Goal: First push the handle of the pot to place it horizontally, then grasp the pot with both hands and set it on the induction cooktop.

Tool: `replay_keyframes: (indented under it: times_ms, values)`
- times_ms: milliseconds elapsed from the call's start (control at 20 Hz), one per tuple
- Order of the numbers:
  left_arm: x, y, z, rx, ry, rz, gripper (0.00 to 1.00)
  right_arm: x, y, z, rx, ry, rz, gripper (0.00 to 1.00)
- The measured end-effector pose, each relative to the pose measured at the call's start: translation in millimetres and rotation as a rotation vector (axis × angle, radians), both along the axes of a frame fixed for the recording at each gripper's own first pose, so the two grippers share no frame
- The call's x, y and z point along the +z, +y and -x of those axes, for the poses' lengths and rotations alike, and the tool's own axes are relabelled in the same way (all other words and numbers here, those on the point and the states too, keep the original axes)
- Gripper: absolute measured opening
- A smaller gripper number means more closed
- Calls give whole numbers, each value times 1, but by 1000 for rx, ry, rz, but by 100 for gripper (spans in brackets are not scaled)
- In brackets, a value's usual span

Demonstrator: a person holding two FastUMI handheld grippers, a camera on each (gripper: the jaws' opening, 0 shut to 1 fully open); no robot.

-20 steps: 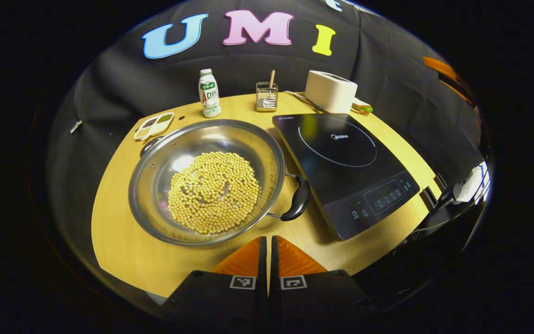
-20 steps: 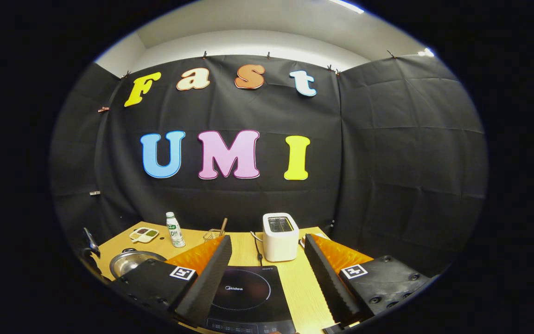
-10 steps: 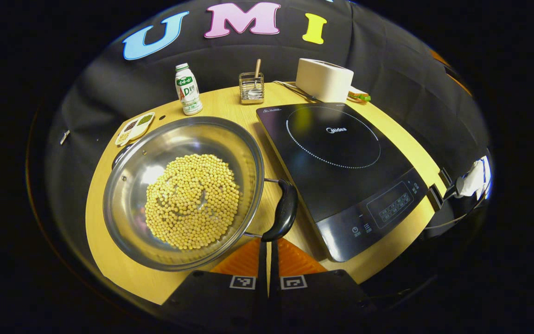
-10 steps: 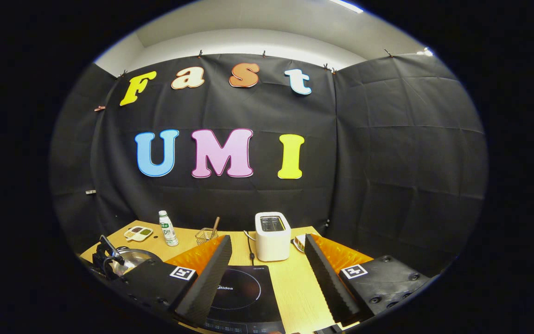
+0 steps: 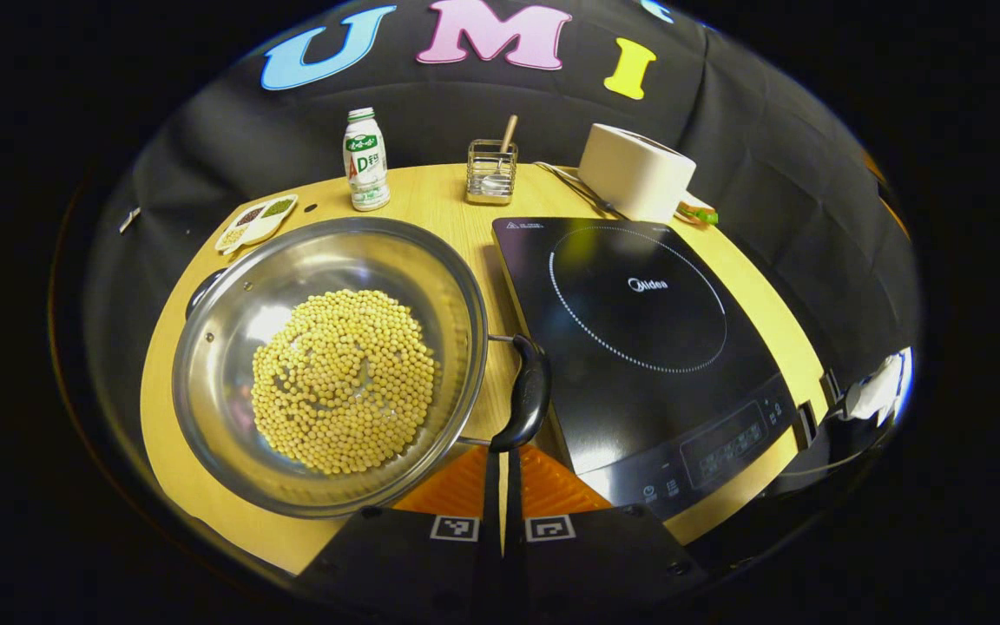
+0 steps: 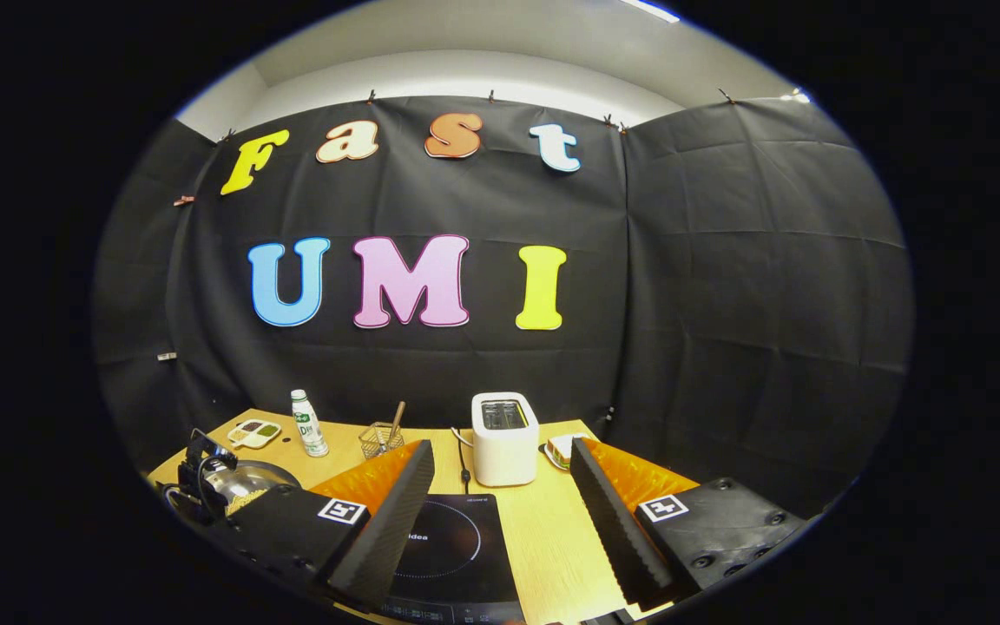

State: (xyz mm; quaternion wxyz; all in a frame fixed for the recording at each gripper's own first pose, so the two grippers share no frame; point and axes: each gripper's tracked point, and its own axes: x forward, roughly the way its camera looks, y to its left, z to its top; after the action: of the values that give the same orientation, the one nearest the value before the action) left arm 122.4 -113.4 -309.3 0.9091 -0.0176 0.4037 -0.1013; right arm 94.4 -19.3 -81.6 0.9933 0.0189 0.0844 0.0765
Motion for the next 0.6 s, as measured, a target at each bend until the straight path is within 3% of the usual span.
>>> replay_keyframes:
  times_ms: [600]
  values:
    - [5, -12, -49, 48, -20, 48, 5, -5, -17, 1, -27, 30, -2, 98]
